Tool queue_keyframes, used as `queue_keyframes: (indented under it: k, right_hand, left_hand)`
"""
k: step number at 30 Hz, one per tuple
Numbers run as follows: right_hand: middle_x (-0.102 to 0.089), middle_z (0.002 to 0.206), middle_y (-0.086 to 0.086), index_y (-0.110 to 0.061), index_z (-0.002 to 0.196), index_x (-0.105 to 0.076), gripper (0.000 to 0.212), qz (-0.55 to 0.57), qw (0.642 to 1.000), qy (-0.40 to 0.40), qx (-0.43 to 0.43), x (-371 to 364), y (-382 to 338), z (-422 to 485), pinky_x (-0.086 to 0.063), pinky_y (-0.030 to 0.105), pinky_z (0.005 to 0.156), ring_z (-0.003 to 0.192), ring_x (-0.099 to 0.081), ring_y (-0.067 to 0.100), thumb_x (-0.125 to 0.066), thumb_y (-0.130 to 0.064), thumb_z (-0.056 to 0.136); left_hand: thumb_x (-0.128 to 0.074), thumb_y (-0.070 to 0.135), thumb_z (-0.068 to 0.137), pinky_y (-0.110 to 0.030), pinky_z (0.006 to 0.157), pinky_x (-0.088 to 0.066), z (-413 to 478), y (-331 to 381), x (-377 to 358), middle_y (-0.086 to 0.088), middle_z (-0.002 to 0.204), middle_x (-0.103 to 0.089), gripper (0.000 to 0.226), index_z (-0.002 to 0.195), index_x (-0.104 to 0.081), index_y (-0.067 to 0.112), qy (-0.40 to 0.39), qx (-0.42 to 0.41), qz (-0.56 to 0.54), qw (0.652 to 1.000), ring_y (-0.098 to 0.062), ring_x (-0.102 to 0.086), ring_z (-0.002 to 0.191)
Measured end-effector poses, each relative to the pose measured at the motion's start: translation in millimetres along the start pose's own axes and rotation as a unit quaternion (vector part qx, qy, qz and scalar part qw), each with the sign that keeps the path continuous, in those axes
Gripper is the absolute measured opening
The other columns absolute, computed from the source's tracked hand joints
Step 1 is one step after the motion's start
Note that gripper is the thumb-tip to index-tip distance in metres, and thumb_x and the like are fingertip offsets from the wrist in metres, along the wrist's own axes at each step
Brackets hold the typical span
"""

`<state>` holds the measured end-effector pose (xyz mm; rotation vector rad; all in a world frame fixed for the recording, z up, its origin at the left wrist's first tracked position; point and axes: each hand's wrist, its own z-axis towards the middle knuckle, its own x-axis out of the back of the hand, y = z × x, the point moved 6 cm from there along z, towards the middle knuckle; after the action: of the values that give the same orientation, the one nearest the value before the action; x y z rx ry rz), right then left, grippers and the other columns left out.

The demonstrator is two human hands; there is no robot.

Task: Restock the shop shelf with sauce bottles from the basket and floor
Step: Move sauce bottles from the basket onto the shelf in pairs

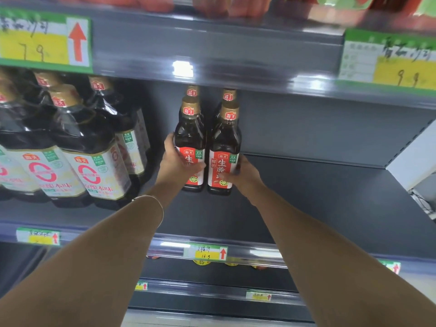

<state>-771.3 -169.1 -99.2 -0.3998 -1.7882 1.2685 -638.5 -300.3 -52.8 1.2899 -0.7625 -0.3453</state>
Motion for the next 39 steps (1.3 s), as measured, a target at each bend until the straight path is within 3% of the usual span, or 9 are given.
queue_keyframes:
  k: [4, 7, 11, 15, 18, 24, 28, 30, 39]
  right_hand:
    - [-0.064, 0.118, -0.003, -0.022, 0.124, -0.049, 0.057, -0.005, 1.000, 0.006, 0.000, 1, 0, 0, -0.042, 0.025, 0.080, 0.109, -0.060, 0.017, -0.077, -0.021, 0.074]
    - [-0.064, 0.117, -0.003, -0.022, 0.123, -0.050, 0.056, -0.010, 1.000, 0.010, 0.003, 1, 0, 0, -0.044, 0.026, 0.081, 0.108, -0.060, 0.018, -0.077, -0.022, 0.074]
    - [-0.064, 0.118, -0.003, -0.023, 0.125, -0.049, 0.058, -0.002, 1.000, 0.010, 0.007, 1, 1, 0, -0.048, 0.029, 0.084, 0.104, -0.060, 0.015, -0.077, -0.022, 0.074]
    - [-0.063, 0.110, -0.009, -0.024, 0.123, -0.050, 0.056, 0.004, 1.000, -0.004, 0.011, 2, 2, 2, -0.049, 0.023, 0.077, 0.095, -0.057, 0.008, -0.078, -0.022, 0.074]
    - [-0.060, 0.101, -0.014, -0.024, 0.123, -0.051, 0.054, 0.010, 1.000, -0.010, 0.016, 4, 2, 4, -0.043, 0.014, 0.071, 0.090, -0.056, 0.004, -0.077, -0.021, 0.075]
    - [-0.064, 0.107, -0.007, -0.021, 0.123, -0.051, 0.052, 0.018, 1.000, 0.006, 0.016, 5, 2, 8, -0.051, 0.031, 0.084, 0.095, -0.059, 0.010, -0.075, -0.022, 0.077]
    - [-0.060, 0.094, -0.017, -0.024, 0.122, -0.051, 0.051, 0.008, 0.999, 0.025, 0.029, 4, 4, 6, -0.052, 0.028, 0.080, 0.090, -0.058, 0.007, -0.075, -0.023, 0.077]
    - [-0.059, 0.090, -0.020, -0.025, 0.120, -0.052, 0.050, 0.008, 0.999, 0.030, 0.034, 3, 8, 4, -0.055, 0.034, 0.084, 0.092, -0.060, 0.009, -0.075, -0.023, 0.076]
    - [-0.058, 0.085, -0.025, -0.029, 0.120, -0.051, 0.051, 0.012, 0.999, 0.040, 0.025, -3, 8, 8, -0.055, 0.035, 0.085, 0.088, -0.060, 0.006, -0.075, -0.024, 0.076]
  left_hand:
    - [-0.072, 0.018, 0.074, -0.031, 0.080, -0.049, -1, 0, -1, 0.006, 0.103, -0.055, 0.079, 0.134, -0.022, 0.028, 0.026, 0.002, 0.051, 0.998, -0.014, -0.055, 0.092]
    - [-0.067, 0.018, 0.076, -0.026, 0.066, -0.048, -1, 0, 1, 0.010, 0.086, -0.053, 0.075, 0.135, -0.020, 0.027, 0.038, -0.004, 0.066, 0.997, -0.016, -0.057, 0.084]
    - [-0.073, 0.019, 0.073, -0.028, 0.078, -0.046, 4, 1, -8, 0.007, 0.105, -0.055, 0.084, 0.136, -0.018, 0.031, 0.011, 0.003, 0.012, 1.000, -0.011, -0.055, 0.091]
    - [-0.068, 0.018, 0.080, -0.025, 0.073, -0.049, 16, -3, -6, 0.009, 0.092, -0.058, 0.056, 0.126, -0.036, 0.018, 0.011, 0.016, 0.009, 1.000, -0.016, -0.059, 0.092]
    - [-0.065, 0.013, 0.082, -0.044, 0.087, -0.053, 25, -9, -1, 0.003, 0.101, -0.060, 0.045, 0.121, -0.043, 0.018, -0.031, 0.042, -0.013, 0.999, -0.017, -0.059, 0.094]
    - [-0.062, 0.007, 0.083, -0.044, 0.091, -0.051, 26, -7, 4, -0.002, 0.110, -0.061, 0.045, 0.122, -0.043, 0.018, -0.066, 0.045, -0.021, 0.997, -0.017, -0.059, 0.097]
    - [-0.062, 0.008, 0.084, -0.048, 0.094, -0.049, 25, -1, 6, -0.007, 0.121, -0.059, 0.048, 0.127, -0.042, 0.016, -0.090, 0.049, -0.014, 0.995, -0.022, -0.057, 0.108]
    - [-0.062, 0.008, 0.084, -0.049, 0.094, -0.049, 24, 0, 8, -0.008, 0.122, -0.059, 0.049, 0.128, -0.041, 0.015, -0.096, 0.053, -0.008, 0.994, -0.025, -0.056, 0.113]
    - [-0.061, 0.006, 0.084, -0.048, 0.092, -0.050, 22, -1, 13, -0.010, 0.121, -0.060, 0.045, 0.125, -0.043, 0.013, -0.094, 0.054, 0.015, 0.994, -0.027, -0.058, 0.113]
